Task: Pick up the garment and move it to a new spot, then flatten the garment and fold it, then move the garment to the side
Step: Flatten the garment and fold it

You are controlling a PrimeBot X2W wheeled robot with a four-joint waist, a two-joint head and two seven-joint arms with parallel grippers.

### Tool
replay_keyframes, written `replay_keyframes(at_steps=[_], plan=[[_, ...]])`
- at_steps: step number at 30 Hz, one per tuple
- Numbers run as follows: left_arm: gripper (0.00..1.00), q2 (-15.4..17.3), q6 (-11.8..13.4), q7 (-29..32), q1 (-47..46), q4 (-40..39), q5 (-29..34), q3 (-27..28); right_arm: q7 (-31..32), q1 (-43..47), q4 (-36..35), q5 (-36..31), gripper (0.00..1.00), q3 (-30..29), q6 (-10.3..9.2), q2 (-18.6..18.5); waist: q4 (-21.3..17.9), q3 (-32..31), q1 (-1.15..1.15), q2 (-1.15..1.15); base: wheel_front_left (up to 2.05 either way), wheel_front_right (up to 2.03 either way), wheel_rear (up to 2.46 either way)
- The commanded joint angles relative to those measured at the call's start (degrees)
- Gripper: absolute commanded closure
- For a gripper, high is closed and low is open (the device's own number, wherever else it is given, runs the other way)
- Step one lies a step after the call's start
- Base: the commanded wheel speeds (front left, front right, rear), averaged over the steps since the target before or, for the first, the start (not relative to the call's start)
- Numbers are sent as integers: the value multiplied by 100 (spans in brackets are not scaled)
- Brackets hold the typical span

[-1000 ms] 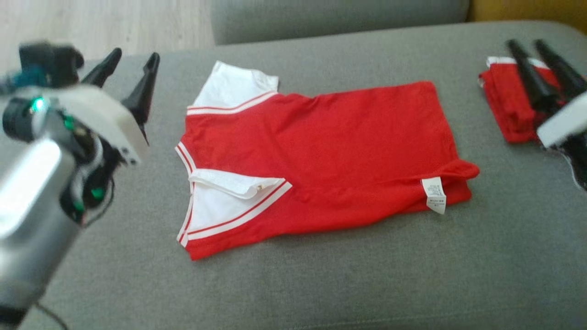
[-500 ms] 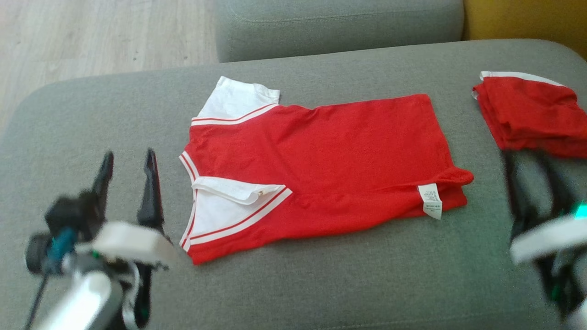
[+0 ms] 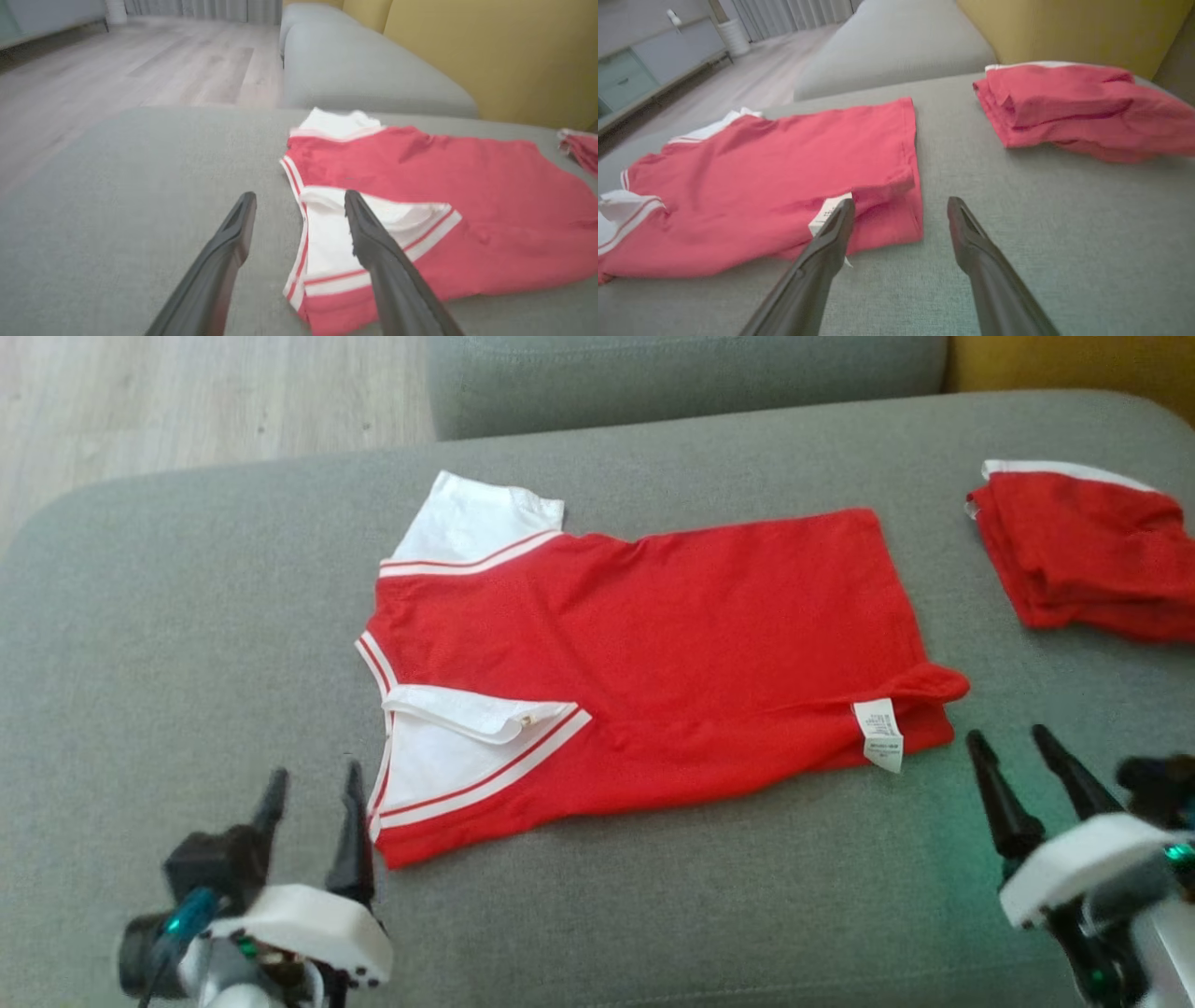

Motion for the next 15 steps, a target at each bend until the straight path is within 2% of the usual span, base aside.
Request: replay_keyframes(at_steps=[1, 6, 15], plan=[[0, 30, -63, 159, -321, -25, -60, 135, 113, -406, -48, -76, 0, 60, -4, -76, 29, 91, 0, 0, 0, 0, 0], [0, -60, -240, 644, -621, 388, -197, -66, 713, -940, 576, -209, 0, 267, -4, -85, 104, 297, 0, 0, 0, 0, 0], [0, -230, -501, 1158, -954, 915, -462, -239, 1504, -1514, 1392, 35, 0, 620, -4, -149, 231, 481, 0, 0, 0, 0, 0]])
